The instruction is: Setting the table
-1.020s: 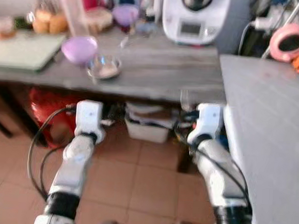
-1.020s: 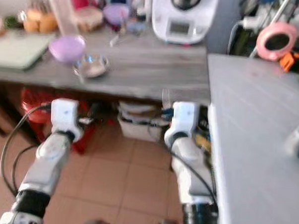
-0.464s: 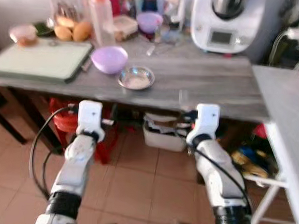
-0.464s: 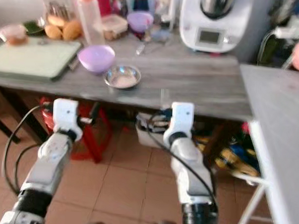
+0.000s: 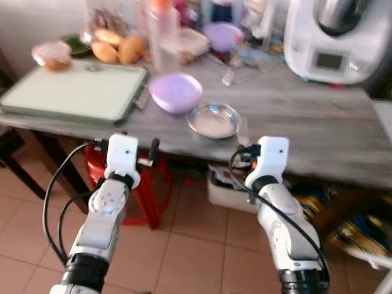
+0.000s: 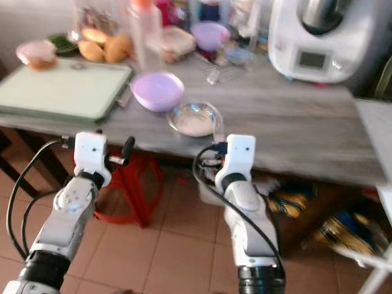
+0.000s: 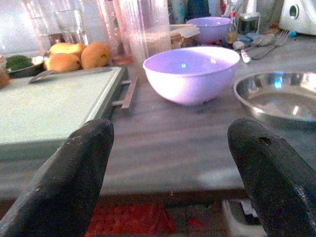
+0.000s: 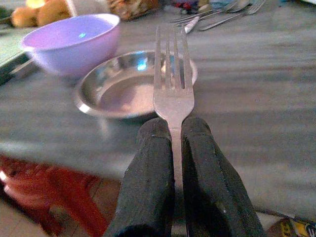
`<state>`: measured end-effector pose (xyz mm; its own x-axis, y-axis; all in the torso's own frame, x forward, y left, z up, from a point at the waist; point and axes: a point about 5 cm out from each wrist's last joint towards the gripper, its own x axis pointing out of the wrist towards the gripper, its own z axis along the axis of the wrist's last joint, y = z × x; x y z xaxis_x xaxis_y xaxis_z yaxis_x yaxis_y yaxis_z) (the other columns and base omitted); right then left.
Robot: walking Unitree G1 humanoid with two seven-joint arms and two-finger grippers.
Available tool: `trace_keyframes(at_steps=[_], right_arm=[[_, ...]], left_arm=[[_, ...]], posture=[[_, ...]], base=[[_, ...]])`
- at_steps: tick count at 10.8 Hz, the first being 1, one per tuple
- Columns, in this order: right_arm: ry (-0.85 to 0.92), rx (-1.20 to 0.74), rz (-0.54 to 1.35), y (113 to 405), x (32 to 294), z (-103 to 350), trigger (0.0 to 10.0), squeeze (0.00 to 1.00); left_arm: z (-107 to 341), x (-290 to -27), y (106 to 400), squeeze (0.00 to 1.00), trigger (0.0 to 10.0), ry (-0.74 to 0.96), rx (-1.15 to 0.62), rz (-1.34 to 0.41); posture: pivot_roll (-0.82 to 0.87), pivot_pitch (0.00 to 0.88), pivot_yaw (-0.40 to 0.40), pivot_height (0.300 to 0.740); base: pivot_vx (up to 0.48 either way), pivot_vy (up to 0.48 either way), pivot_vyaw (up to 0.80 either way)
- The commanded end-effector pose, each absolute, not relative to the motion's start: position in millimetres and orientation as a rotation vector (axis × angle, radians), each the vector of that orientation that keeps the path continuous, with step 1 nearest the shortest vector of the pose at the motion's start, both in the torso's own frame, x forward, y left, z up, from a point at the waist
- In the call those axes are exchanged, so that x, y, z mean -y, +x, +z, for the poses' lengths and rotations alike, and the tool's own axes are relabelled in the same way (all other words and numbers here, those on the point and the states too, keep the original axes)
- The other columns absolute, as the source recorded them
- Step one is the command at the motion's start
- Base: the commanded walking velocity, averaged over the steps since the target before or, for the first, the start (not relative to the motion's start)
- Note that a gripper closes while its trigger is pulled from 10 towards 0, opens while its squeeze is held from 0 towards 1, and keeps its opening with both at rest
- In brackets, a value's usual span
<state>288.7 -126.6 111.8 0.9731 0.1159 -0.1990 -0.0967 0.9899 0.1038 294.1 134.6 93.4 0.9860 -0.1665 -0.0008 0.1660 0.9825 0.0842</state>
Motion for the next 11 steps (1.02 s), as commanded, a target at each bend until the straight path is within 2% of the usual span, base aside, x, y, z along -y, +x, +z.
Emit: trace_keyframes(at_steps=[1,4,7,11], right_arm=[[0.094,-0.189,0.072,290,135,114,10.0,0.0],[0.099,-0.16,0.075,295,128,122,10.0,0.0],[0.104,-0.158,0.004,297,144,121,10.0,0.0],[0.08,-0.162,-0.076,304,164,125,10.0,0.0]], left_arm=[[99,-124,293,0.0,10.0,0.076,0.036,-0.209],[100,-131,282,0.0,10.0,0.071,0.045,-0.215],[97,-133,272,0.0,10.0,0.058,0.019,-0.202],[97,-140,267,0.0,10.0,0.075,-0.011,-0.228]], posture=[[-0.05,0.0,0.029,0.74],[-0.04,0.0,0.037,0.74],[-0.03,0.0,0.036,0.74],[-0.02,0.0,0.061,0.74]], base=[[0.375,0.0,0.0],[0.0,0.0,0.0],[0.0,0.0,-0.76],[0.0,0.0,0.0]])
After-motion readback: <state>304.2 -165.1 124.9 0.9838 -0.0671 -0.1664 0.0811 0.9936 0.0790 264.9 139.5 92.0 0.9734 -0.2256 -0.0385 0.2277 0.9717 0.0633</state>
